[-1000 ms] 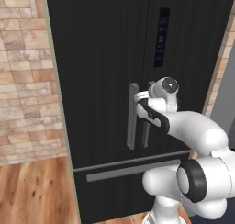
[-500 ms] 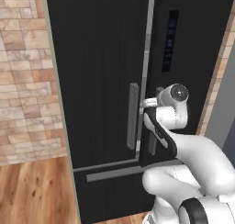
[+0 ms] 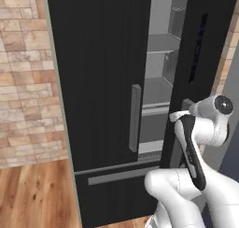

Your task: Retrieve a lemon from the fridge and place it on the cutting board with the fish.

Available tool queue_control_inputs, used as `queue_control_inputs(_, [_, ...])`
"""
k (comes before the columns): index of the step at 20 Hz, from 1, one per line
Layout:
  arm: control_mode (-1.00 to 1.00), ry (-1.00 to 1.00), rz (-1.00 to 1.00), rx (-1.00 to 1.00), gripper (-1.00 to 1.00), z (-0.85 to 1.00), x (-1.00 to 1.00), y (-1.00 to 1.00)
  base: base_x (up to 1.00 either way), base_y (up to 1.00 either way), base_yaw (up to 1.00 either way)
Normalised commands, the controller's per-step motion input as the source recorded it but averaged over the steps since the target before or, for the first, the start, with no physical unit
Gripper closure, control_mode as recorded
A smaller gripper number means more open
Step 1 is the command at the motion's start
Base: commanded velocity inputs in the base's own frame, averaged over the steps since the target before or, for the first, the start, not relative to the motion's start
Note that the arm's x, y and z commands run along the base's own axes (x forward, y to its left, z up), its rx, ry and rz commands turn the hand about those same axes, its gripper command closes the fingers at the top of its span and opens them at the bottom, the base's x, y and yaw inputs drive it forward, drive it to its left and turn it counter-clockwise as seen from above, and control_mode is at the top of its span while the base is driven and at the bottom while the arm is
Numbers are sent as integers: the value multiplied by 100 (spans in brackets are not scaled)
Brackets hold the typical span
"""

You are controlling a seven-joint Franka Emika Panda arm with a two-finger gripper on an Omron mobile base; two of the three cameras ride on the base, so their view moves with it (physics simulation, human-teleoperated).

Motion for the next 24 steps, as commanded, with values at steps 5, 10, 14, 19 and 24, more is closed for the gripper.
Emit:
queue_control_inputs(5, [-100,6,8,7,100,18,-100,-90,0,0,0])
queue_control_inputs(10, [-100,6,5,1,100,4,-95,-88,0,0,0])
queue_control_inputs(14, [-100,3,0,0,100,0,-46,-21,0,0,0])
queue_control_inputs(19, [-100,1,-3,-7,-100,9,-48,23,0,0,0])
queue_control_inputs(24, [-100,11,-17,-20,-100,49,-50,57,0,0,0])
